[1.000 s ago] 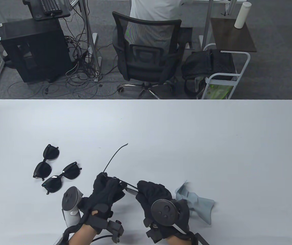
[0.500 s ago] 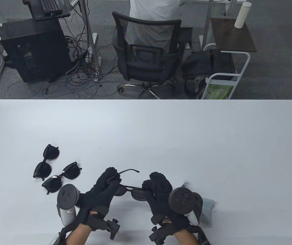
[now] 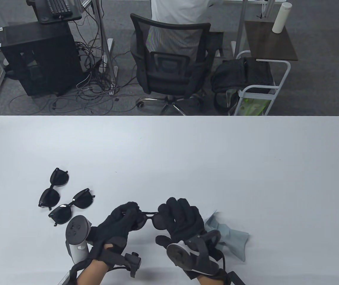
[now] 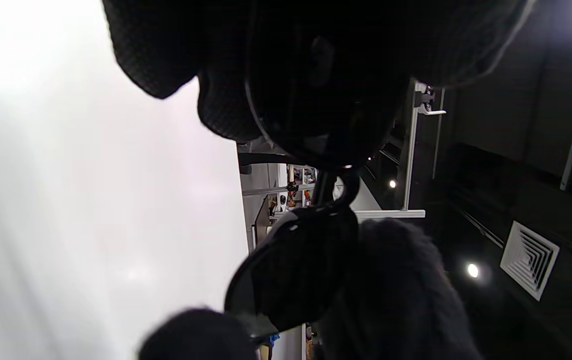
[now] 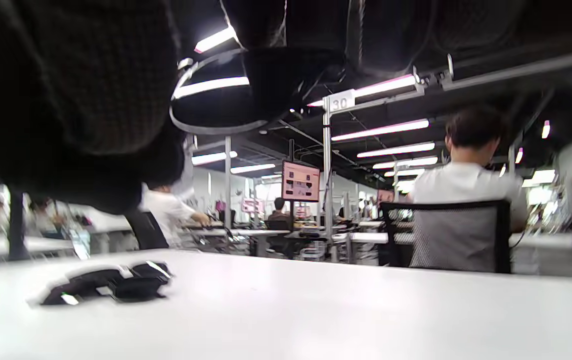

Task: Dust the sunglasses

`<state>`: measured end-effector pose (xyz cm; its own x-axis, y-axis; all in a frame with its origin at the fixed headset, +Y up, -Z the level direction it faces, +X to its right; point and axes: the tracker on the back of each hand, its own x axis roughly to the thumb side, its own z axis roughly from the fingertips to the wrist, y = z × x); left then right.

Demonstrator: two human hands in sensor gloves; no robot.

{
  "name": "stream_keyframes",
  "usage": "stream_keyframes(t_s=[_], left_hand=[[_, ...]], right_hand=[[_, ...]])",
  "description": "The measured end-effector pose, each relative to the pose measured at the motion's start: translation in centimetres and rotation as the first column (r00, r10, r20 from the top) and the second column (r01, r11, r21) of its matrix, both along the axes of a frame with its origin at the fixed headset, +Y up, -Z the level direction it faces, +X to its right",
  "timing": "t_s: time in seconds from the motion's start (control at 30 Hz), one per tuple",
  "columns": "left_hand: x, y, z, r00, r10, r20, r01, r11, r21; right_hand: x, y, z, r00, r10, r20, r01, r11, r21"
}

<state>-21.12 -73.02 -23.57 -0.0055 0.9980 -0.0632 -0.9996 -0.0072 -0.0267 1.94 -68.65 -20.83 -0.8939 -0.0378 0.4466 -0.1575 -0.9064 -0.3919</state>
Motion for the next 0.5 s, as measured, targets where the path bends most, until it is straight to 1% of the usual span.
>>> stream_keyframes(t_s=[0.07,0.1,0.2,0.3,0.4,0.5], left_hand=[[-0.1,-0.1,0.0,1.000,0.003,-0.011,-0.004,1.000,-0.016],[-0.1,-0.2,0.0,1.000,0.011,-0.008,-0.012,1.000,-0.029],[-0.2,0.0,0.1,1.000,0.026,-0.011,-0.026,0.999,-0.031],[-0.4,0.1,0.1,0.999,0.017,-0.030,-0.018,1.000,-0.025],[-0.7,0.1,0.1,0.998,0.046,-0.046,-0.048,0.998,-0.041],[-1.5,0.0,-0.2,0.992,0.102,-0.072,-0.107,0.992,-0.062]], right_hand=[[-0.8,0.1,0.2,0.997,0.080,0.023,-0.080,0.996,0.037],[-1.1,0.3,0.2,0.995,0.092,0.028,-0.094,0.994,0.061],[-1.7,0.7,-0.2,0.990,0.141,0.028,-0.142,0.988,0.062],[-2.6,0.9,-0.7,0.972,0.233,0.020,-0.234,0.969,0.083],[-3.6,1.3,-1.4,0.955,0.298,0.000,-0.297,0.950,0.095],[-4.6,1.9,-2.5,0.929,0.370,-0.012,-0.365,0.921,0.139]])
